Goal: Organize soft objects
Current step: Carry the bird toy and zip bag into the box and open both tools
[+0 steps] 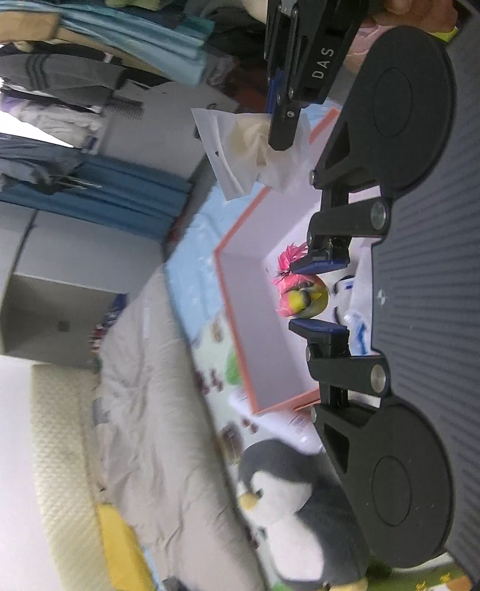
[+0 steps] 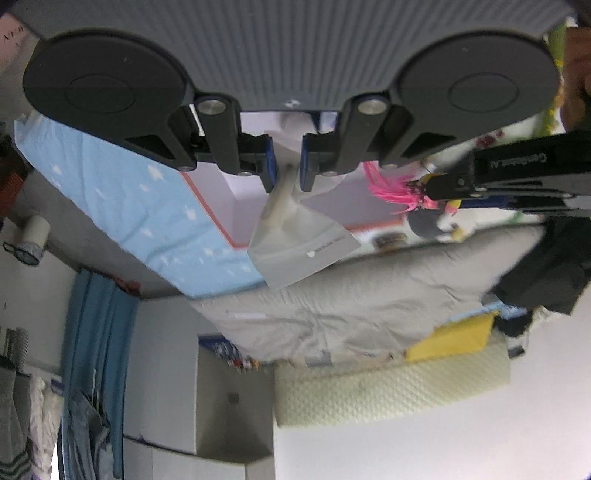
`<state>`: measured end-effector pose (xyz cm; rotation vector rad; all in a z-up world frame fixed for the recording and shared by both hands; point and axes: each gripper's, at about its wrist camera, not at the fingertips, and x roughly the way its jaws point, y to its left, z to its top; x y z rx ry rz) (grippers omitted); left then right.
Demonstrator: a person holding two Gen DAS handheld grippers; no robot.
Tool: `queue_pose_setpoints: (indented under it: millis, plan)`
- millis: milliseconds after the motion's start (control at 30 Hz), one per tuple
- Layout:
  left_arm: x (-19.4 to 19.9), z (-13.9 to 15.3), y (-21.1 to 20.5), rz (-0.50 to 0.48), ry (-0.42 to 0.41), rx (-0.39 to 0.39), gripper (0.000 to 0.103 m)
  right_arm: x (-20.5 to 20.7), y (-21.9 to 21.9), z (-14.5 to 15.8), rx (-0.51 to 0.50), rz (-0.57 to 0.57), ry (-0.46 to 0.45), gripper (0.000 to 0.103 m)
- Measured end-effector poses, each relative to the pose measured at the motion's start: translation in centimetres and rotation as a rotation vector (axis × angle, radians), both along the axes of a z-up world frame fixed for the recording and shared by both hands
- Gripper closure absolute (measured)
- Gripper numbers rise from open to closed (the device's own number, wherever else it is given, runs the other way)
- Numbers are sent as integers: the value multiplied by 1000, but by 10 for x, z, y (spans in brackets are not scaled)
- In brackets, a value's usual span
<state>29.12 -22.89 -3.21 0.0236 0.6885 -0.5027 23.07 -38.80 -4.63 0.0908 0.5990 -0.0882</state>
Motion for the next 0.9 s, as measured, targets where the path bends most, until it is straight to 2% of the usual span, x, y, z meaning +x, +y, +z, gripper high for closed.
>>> queue_pose_setpoints:
  millis: [267,467,767,867,900]
  plan:
    - [35,-47,-27,-12,133,73,73,20,-31,-50,70,-55,151,86]
    - [57,-72,-38,-2,216,152,73,32,-36,-89,81,-61,256,86]
    - [61,-86,-33,-2,250,161,73,36,-33,-117,79,-47,336,85]
    - [58,-85,-34,-3,248,168,71,33,-31,-117,76,-48,336,83]
    - [57,-84,-34,-8,245,170,70,32,-32,-116,79,-49,337,79]
